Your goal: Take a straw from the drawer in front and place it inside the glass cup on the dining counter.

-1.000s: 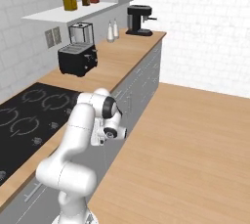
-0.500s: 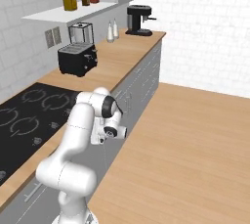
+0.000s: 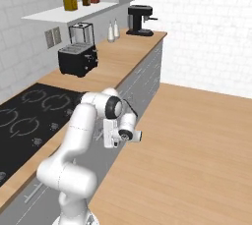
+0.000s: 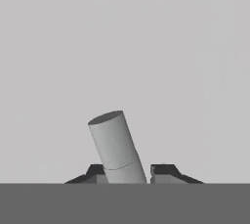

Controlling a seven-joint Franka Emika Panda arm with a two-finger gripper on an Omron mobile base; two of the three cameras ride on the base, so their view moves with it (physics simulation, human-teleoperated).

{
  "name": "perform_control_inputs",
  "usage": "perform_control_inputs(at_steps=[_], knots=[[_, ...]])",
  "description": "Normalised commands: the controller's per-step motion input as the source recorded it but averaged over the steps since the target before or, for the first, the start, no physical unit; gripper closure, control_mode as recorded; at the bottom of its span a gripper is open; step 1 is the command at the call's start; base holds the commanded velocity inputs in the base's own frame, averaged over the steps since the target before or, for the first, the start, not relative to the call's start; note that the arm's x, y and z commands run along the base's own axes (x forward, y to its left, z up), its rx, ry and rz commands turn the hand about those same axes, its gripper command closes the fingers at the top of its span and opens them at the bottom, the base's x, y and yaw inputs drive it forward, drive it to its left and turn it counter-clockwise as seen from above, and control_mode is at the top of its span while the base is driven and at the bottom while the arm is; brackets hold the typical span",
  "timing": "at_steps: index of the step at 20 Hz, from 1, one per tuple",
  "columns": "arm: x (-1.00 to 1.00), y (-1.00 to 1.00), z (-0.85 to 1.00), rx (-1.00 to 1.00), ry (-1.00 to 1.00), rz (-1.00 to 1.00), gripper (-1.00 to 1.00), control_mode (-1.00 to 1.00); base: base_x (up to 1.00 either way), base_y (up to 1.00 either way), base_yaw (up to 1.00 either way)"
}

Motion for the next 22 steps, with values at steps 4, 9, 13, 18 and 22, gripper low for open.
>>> perform_control_inputs(at_steps=[4, 9, 13, 18, 22], knots=[[-0.72, -0.8, 0.11, 0.08, 0.0, 0.05, 1.0, -1.0, 0.0, 0.0, 0.0], [-0.64, -0.8, 0.16, 0.07, 0.0, 0.05, 1.0, -1.0, 0.0, 0.0, 0.0], [-0.47, -0.77, 0.2, 0.04, 0.0, 0.07, 1.0, -1.0, 0.0, 0.0, 0.0], [-0.29, -0.21, -0.06, -0.01, 0.01, 0.02, -1.0, -1.0, 0.0, 0.0, 0.0], [-0.69, -0.01, 0.04, -0.05, -0.21, 0.0, -1.0, -1.0, 0.0, 0.0, 0.0]])
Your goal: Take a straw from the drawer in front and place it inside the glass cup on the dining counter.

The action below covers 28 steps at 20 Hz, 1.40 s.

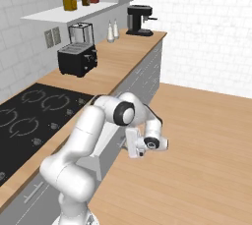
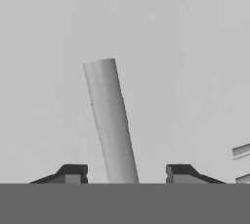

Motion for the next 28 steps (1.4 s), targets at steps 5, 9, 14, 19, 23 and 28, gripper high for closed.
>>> perform_control_inputs(at_steps=[5, 9, 14, 19, 23, 28], knots=[[-0.82, -0.14, 0.6, -0.07, -0.24, 0.0, -1.0, -1.0, 0.0, 0.0, 0.0], [-0.7, -0.07, 0.99, -0.15, -0.22, 0.0, -1.0, -1.0, 0.0, 0.0, 0.0], [-0.3, 0.12, 1.0, -0.22, -0.09, 0.0, -1.0, -1.0, 0.0, 0.0, 0.0], [0.0, 0.6, 0.93, -0.16, 0.04, -0.02, -1.0, -1.0, 0.0, 0.0, 0.0], [0.17, 0.71, 0.75, -0.14, 0.12, 0.0, -1.0, -1.0, 0.0, 0.0, 0.0], [0.49, 0.67, 0.34, -0.12, 0.18, 0.03, -1.0, -1.0, 0.0, 0.0, 0.0]])
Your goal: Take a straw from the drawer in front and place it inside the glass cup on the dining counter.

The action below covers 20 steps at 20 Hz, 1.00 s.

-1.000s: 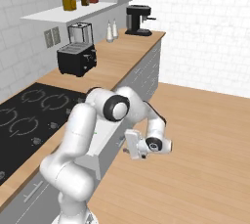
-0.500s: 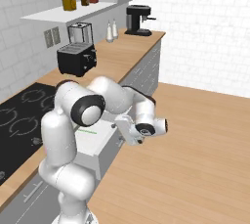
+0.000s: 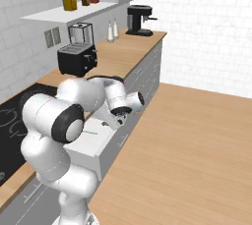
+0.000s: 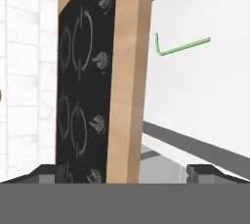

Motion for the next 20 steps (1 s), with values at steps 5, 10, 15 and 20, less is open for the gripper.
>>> perform_control_inputs(at_steps=[5, 10, 15, 20], knots=[[0.63, 0.44, -0.3, -0.2, 0.11, 0.07, -1.0, -1.0, 0.0, 0.0, 0.0], [0.51, 0.29, -0.42, -0.26, 0.09, 0.03, -1.0, -1.0, 0.0, 0.0, 0.0], [0.26, 0.04, -0.54, -0.16, 0.2, 0.03, -1.0, -1.0, 0.0, 0.0, 0.0], [0.04, 0.0, -0.64, -0.12, 0.14, 0.03, -1.0, -1.0, 0.0, 0.0, 0.0]])
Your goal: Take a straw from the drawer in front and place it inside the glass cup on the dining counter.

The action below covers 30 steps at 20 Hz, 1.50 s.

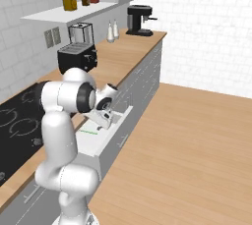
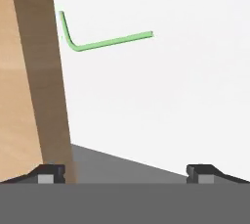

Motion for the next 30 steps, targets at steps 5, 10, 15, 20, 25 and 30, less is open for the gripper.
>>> perform_control_inputs(at_steps=[5, 10, 15, 20, 25, 30], knots=[[0.0, -0.01, -0.58, -0.11, 0.04, 0.04, -1.0, -1.0, 0.0, 0.0, 0.0], [-0.02, -0.26, -0.47, -0.09, 0.0, 0.03, -1.0, -1.0, 0.0, 0.0, 0.0], [-0.14, -0.59, -0.33, -0.03, 0.0, 0.03, -1.0, -1.0, 0.0, 0.0, 0.0], [-0.25, -0.81, -0.34, -0.01, -0.01, 0.07, -1.0, -1.0, 0.0, 0.0, 0.0], [-0.4, -1.0, -0.2, 0.0, -0.04, 0.09, -1.0, -1.0, 0.0, 0.0, 0.0], [-0.3, -1.0, 0.06, 0.0, -0.12, 0.11, -1.0, -1.0, 0.0, 0.0, 0.0]])
